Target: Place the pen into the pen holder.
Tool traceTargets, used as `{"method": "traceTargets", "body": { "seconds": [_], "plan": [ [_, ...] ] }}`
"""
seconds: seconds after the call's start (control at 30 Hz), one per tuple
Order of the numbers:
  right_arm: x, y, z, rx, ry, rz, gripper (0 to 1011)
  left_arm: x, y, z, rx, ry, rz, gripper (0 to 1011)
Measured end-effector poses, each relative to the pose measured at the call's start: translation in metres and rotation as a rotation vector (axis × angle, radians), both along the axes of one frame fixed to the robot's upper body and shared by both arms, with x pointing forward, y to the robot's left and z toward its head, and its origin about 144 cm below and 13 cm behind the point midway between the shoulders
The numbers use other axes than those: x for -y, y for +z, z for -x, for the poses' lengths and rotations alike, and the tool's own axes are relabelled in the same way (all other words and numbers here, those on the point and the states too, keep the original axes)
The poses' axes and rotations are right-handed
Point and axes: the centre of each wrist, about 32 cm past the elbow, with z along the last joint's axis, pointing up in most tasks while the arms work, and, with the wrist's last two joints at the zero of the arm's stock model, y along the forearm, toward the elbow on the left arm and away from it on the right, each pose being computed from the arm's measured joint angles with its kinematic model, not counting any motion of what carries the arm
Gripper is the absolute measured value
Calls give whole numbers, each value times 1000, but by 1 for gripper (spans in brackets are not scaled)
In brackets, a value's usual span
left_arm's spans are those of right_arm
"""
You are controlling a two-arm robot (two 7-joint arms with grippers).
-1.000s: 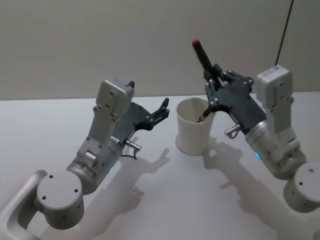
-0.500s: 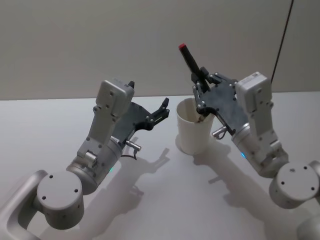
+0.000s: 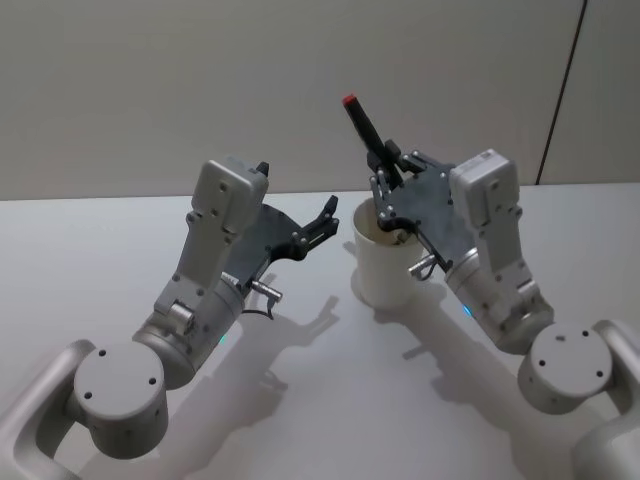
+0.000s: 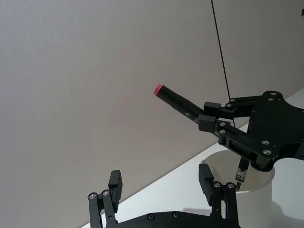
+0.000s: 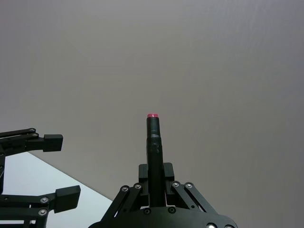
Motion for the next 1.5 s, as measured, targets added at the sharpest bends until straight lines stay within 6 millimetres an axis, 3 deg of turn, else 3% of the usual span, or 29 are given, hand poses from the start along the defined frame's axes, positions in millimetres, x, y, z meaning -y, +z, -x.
{"method": "traceTargets", "body": {
  "seconds": [1.37,1.5],
  "plan": [
    [-5,-1,-3,0,12,-9,177,0,0,0,0,0,0,1001],
    [-5,-1,-3,1,13,-9,260,0,0,0,0,0,0,1001]
  ]
}}
